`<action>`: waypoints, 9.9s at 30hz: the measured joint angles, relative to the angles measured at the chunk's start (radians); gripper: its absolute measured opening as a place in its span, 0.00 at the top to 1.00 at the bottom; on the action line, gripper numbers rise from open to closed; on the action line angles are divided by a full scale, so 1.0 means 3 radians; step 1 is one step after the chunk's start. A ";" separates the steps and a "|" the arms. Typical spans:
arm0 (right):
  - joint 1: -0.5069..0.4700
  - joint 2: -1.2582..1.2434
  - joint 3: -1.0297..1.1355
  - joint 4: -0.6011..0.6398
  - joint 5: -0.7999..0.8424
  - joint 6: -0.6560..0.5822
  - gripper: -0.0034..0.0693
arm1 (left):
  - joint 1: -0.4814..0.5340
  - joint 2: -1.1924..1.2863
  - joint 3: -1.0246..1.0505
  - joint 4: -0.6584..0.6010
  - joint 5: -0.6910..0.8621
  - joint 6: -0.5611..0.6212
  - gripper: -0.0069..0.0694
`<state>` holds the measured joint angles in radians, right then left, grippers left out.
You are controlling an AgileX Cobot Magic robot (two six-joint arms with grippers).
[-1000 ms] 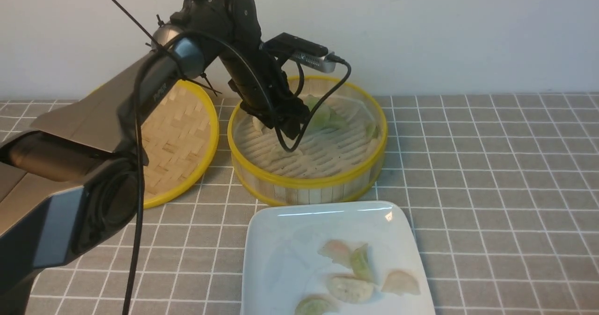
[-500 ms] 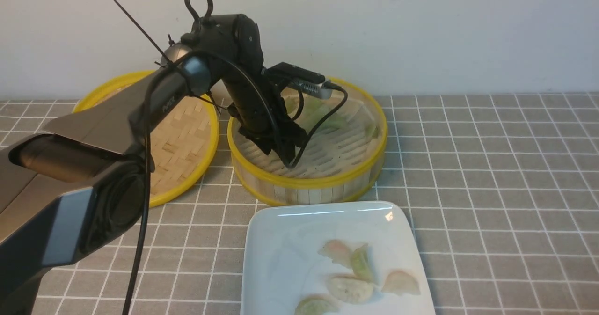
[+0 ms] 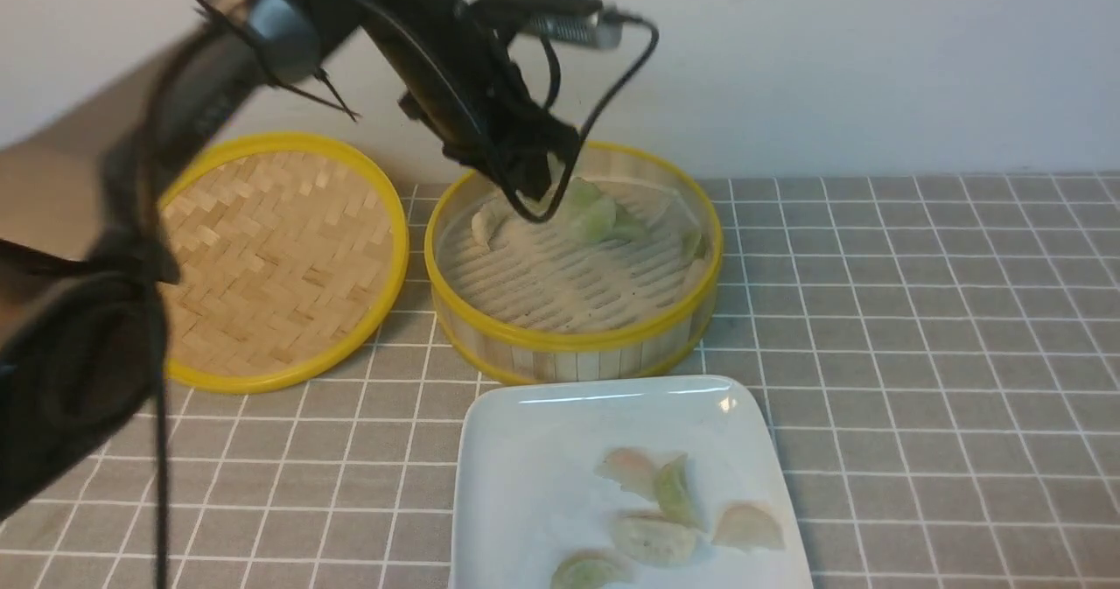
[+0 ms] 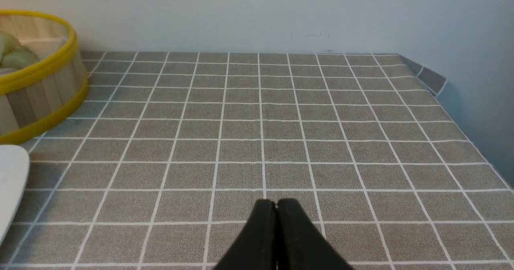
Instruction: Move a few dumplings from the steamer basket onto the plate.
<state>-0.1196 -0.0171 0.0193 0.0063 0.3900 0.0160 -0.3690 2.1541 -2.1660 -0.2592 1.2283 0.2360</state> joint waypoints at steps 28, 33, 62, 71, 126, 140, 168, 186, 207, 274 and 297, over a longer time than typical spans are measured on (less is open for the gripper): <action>0.0000 0.0000 0.0000 0.0003 0.0000 0.0000 0.97 | -0.0773 -0.0509 0.1900 0.0407 -0.0134 -0.0207 0.42; 0.0000 0.0000 0.0000 0.0003 0.0000 0.0000 0.97 | -0.0540 -0.0482 0.1382 0.0599 -0.0391 -0.0389 0.76; 0.0000 0.0000 0.0000 0.0003 0.0000 -0.0034 0.97 | 0.0037 0.0635 0.0493 0.1246 -0.1666 -0.0787 0.52; 0.0000 0.0000 0.0000 0.0003 0.0000 -0.0053 0.97 | 0.0037 0.0818 0.0482 0.1272 -0.1787 -0.0861 0.53; 0.0000 0.0000 0.0000 0.0003 -0.0002 -0.0053 0.97 | -0.0893 -0.0185 0.1518 0.0509 -0.0022 -0.0291 0.44; 0.0000 0.0000 0.0000 0.0003 -0.0002 -0.0053 0.97 | -0.0647 -0.0010 0.0212 0.0747 -0.0479 -0.0406 0.90; 0.0000 0.0000 0.0000 0.0003 -0.0002 -0.0053 0.97 | 0.0041 0.0845 0.0007 0.0998 -0.1985 -0.0575 0.59; 0.0000 0.0000 0.0000 0.0003 -0.0002 -0.0008 0.97 | 0.0003 0.1172 -0.0001 0.1065 -0.2281 -0.0485 0.44; 0.0000 0.0000 0.0000 0.0003 -0.0002 -0.0008 0.97 | -0.0008 0.1164 -0.0205 0.1172 -0.1727 -0.0520 0.76; 0.0000 0.0000 0.0000 0.0003 -0.0002 -0.0008 0.97 | -0.1054 -0.1659 0.1858 0.0379 -0.0024 -0.0672 0.90; 0.0000 0.0000 0.0000 0.0003 -0.0002 -0.0008 0.97 | -0.1054 -0.4911 0.3796 0.0438 -0.1440 -0.0467 0.92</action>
<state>-0.1196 -0.0171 0.0193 0.0071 0.3895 0.0136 -0.6853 0.6808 -1.0271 -0.1277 0.7962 0.0959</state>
